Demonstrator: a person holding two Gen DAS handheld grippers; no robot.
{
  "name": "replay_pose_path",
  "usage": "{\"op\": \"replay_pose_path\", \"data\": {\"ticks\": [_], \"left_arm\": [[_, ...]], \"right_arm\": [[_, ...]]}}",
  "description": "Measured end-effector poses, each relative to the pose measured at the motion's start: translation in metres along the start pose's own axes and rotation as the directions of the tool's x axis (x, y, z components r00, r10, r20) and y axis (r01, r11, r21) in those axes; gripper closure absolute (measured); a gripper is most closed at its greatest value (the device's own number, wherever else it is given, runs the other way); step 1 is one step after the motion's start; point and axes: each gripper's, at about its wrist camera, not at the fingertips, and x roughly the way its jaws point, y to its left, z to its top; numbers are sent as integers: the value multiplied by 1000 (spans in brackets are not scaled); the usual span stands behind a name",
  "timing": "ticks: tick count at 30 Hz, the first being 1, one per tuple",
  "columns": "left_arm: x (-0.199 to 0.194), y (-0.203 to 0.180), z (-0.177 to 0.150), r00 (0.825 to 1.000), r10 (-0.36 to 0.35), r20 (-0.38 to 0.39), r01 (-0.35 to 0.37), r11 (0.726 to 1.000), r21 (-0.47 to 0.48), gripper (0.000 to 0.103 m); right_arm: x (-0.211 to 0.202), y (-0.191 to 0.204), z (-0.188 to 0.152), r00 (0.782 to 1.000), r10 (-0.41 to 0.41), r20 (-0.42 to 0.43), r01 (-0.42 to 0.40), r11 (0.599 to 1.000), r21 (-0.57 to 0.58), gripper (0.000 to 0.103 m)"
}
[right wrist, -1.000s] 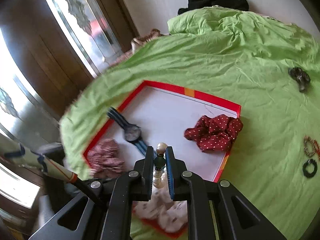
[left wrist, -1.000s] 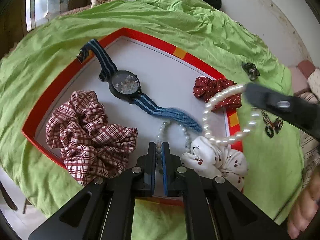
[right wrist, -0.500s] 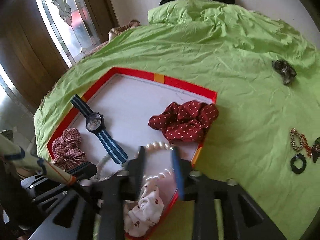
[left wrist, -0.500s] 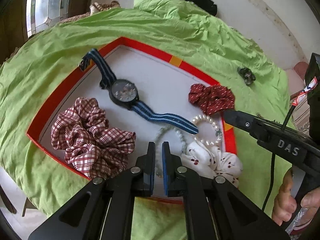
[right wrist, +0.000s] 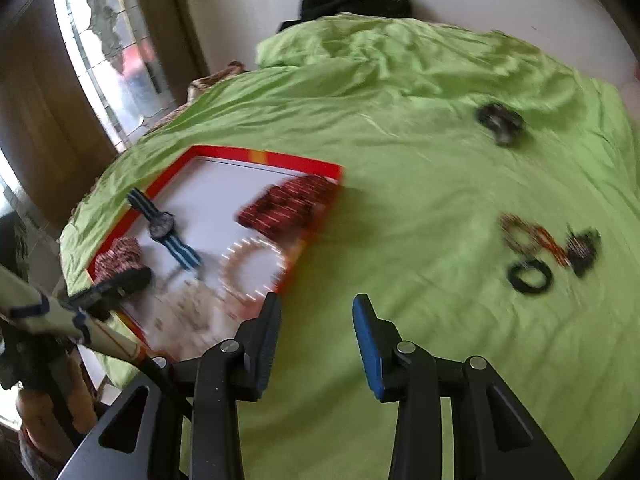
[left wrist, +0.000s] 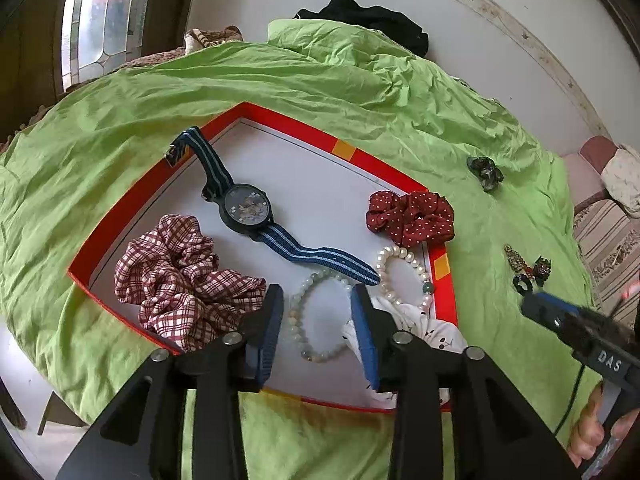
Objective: Organize jewelry
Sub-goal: 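Open the left tool over the tray while the right tool releases the pearl bracelet, then move both open tools toward the leopard scrunchie and black claw clip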
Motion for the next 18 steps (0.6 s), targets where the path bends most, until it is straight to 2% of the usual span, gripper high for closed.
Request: {"op": "replay_pose_path", "data": {"ticks": [5,11,15,18], "left_arm": [[3,-4,-2,999,51,5,-51,999,14,65],[3,-18,-5,996,90,27,-91,994,58,64],[2,-31,-6,995,86,41,-89,993,82,64],[-2,-47,-7,997,53,59,-59,992,107,63]], "right_arm": [[-17,-51,-26,998,-63,-14,64,995,74,62],[-41,-122,-56,987,-154,-40,159,969,188,62],[-55,-156,-73,978,-202,-48,207,946,249,62],[-66,-176,-87,973,-225,-50,229,926,299,61]]}}
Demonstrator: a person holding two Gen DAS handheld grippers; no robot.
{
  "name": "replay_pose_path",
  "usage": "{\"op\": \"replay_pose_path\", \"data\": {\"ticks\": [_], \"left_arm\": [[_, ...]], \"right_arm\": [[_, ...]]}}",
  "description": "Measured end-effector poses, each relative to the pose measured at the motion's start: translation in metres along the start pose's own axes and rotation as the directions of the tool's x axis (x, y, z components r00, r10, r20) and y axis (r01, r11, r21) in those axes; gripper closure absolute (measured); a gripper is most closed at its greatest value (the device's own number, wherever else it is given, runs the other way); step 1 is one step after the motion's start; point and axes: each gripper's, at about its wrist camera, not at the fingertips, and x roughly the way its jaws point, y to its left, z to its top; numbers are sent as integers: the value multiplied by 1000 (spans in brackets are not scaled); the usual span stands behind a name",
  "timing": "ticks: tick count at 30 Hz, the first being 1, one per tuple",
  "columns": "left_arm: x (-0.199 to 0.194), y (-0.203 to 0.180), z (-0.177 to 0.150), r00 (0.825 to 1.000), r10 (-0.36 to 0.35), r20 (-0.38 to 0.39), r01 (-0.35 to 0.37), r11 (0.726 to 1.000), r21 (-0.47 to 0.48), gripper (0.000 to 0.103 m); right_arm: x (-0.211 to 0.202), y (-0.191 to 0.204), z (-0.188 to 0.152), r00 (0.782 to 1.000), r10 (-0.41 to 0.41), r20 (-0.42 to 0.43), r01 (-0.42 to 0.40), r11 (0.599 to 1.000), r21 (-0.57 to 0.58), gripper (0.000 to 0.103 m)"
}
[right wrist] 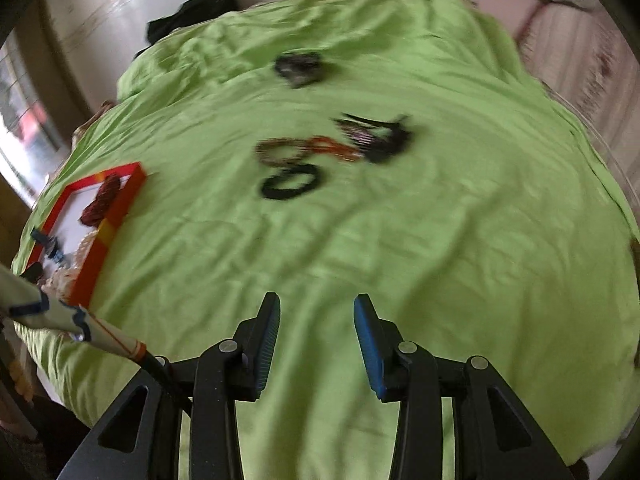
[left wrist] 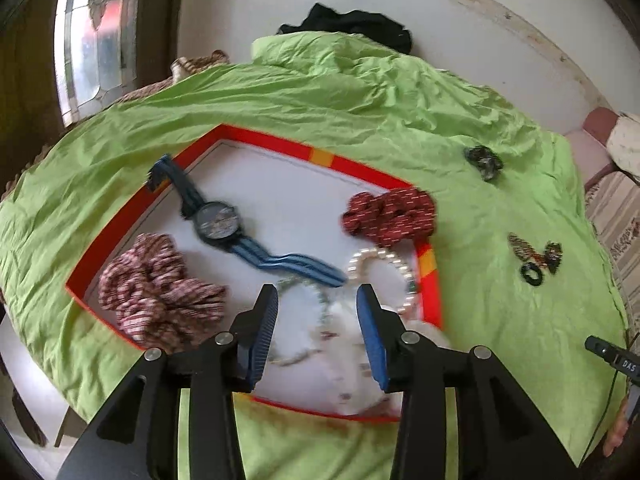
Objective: Organize jewelry
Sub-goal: 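Move both open tools toward the leopard scrunchie and black claw clip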
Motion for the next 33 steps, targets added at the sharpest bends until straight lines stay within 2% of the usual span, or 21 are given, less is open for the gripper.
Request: {"op": "replay_pose_path", "data": {"ticks": [8,10,13,17,20,23,27,30,33], "left_arm": [[-8,-57,-6,997,-74,29,71,992,102,61],[-8,-72,-11,996,-86,21,82,988,132,61],[-5,-95,-18,992,-122,-31,125,977,170,60],[5,-127,-23,981,-152,-121,176,960,219,60],[12,-148,-21,977,-147,-151,183,949,257,60],[26,-166,-9,966,-174,-191,218,947,238,61],[58,-193,11,940,-216,-265,270,944,189,61],[89,-221,28,936,-202,-289,265,943,200,61],[116,-242,43,934,-195,-301,264,942,207,61]], "right_arm": [[-6,-45,-15,1000,-8,12,7,996,84,61],[-7,-54,-15,1000,-2,18,1,995,98,61],[-6,-64,-8,1000,8,30,-11,994,107,61],[0,-71,12,998,35,54,-40,994,101,61],[8,-73,32,995,61,81,-69,993,96,61],[22,-74,55,992,86,96,-96,991,98,61],[44,-75,85,986,145,82,-152,984,95,61],[57,-87,105,975,204,91,-216,964,157,59],[68,-106,122,953,280,118,-302,917,261,53]]}}
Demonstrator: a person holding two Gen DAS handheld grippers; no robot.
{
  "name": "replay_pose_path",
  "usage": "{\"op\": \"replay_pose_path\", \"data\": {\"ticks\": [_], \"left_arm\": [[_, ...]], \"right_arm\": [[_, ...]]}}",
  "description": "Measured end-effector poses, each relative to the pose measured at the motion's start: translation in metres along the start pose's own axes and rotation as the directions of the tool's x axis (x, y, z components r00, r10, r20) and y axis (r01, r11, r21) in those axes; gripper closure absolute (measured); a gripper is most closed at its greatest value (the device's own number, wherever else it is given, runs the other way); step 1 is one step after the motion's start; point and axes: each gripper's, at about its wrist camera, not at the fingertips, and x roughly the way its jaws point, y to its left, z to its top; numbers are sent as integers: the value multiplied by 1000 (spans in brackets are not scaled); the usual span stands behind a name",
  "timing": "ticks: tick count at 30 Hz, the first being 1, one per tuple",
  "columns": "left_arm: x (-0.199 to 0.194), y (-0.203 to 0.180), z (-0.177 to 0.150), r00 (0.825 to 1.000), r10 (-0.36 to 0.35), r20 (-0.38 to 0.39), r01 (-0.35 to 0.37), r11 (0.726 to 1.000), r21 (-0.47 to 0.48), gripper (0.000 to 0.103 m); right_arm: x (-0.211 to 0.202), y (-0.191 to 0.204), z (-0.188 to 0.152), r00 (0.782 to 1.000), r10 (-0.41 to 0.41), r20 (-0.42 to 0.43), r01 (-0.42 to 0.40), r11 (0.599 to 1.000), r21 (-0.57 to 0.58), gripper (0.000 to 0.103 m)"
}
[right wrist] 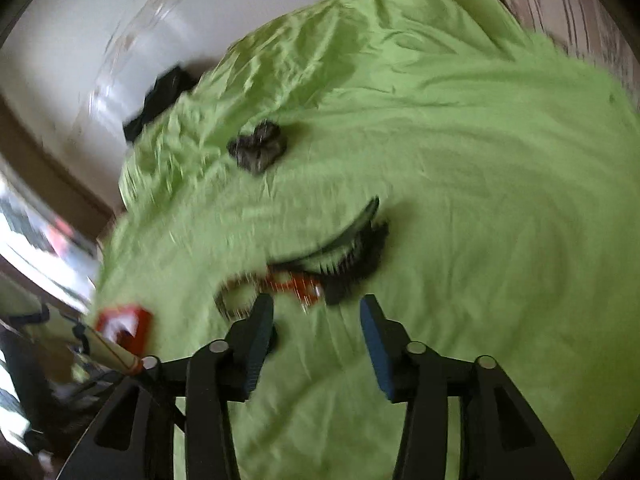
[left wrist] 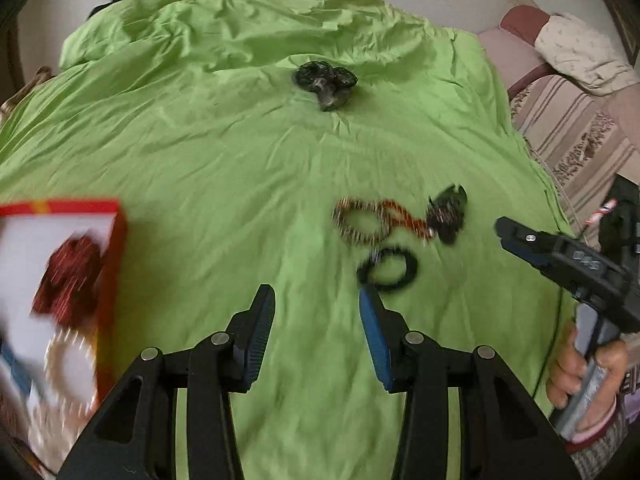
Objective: Organize jewelry
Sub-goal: 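Move both open tools toward the leopard scrunchie and black claw clip, then grasp the leopard-print scrunchie with the left tool while the right tool grasps the black claw clip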
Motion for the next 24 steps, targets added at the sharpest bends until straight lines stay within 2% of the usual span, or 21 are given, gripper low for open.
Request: {"op": "replay_pose_path", "data": {"ticks": [4,8,11,14,16,17,18,19,20,24], "left_arm": [[47,-10,33,998,-14,-57,13,1000,-9,61],[83,-15,49,995,-28,-101,26,1000,-18,61],[103,-14,54,992,-30,-123,27,999,-33,61],[111,-19,55,993,-8,-118,8,1000,-1,61],[115,-23,57,993,3,-117,-2,1000,12,61],[117,-25,57,993,17,-119,-14,1000,25,61],[117,-27,57,992,32,-118,-28,999,33,66],[116,-28,55,991,70,-110,-65,997,45,73],[115,-28,55,990,92,-106,-87,995,53,88],[93,-12,55,992,85,-90,-86,996,-7,90]], "right_arm": [[13,-10,19,999,43,-8,-43,997,62,53],[29,-14,33,997,81,-20,-78,992,96,53],[42,-15,39,997,71,-42,-67,993,93,53],[59,-17,40,996,56,-68,-49,994,97,53],[68,-20,40,996,41,-79,-34,995,95,59],[71,-20,40,996,35,-84,-27,995,92,73],[74,-21,40,996,31,-88,-23,996,87,86],[74,-21,40,996,28,-88,-21,996,82,89],[72,-20,40,996,20,-82,-14,997,78,92],[52,-18,44,1000,1,-28,0,998,60,98]]}}
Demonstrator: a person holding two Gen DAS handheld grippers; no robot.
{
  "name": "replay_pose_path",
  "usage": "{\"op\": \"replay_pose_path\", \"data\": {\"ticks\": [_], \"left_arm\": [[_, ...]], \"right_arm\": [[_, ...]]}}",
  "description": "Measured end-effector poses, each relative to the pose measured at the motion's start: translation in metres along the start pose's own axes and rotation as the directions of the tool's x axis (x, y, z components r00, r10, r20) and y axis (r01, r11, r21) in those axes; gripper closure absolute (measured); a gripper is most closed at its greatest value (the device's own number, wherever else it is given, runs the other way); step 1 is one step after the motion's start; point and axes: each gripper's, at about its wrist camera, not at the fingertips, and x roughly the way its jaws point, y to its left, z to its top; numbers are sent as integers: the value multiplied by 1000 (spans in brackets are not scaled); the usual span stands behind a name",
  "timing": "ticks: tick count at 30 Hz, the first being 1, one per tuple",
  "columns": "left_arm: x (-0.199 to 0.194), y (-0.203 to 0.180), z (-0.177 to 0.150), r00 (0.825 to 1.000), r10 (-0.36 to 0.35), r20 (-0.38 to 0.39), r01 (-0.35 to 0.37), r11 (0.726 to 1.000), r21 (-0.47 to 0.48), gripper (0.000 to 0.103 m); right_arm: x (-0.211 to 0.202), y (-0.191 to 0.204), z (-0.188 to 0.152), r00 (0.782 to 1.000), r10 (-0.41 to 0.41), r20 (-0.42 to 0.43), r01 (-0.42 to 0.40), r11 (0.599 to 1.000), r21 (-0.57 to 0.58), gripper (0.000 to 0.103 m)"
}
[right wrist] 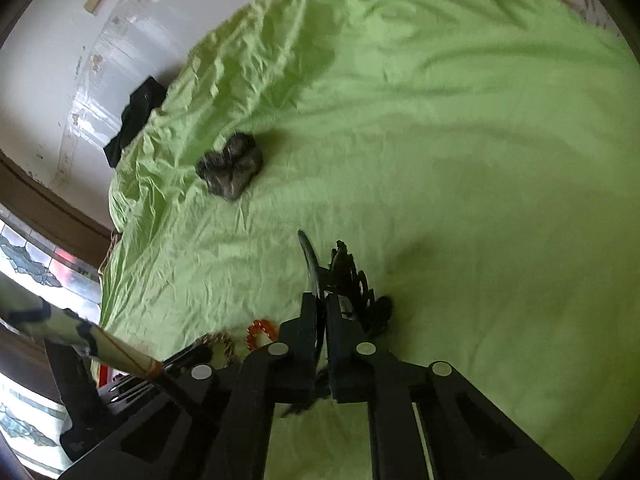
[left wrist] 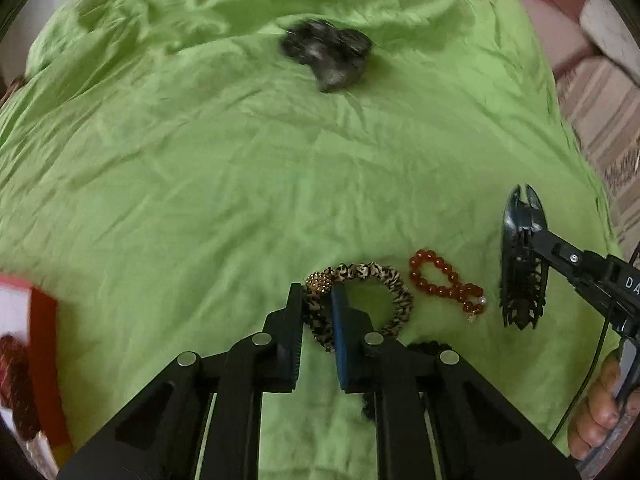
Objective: Organize jewelry
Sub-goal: 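Grasp the leopard-print scrunchie with the left tool while the right tool grasps the black claw clip, then carry the leopard scrunchie and claw clip over the tray with both tools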
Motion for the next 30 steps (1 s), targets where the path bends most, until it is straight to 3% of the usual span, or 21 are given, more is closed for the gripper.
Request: {"op": "replay_pose_path", "data": {"ticks": [13,30], "left_arm": [[-113,24,-35,990,-70,126,73,997,-26,90],[-154,35,-105,988,-76,132,88,992,-87,90]], "right_arm": [[-48,0,0,997,14,79,-13,1000,-9,98],[-81,-7,-27,996,-44,73,51,993,-104,98]]}}
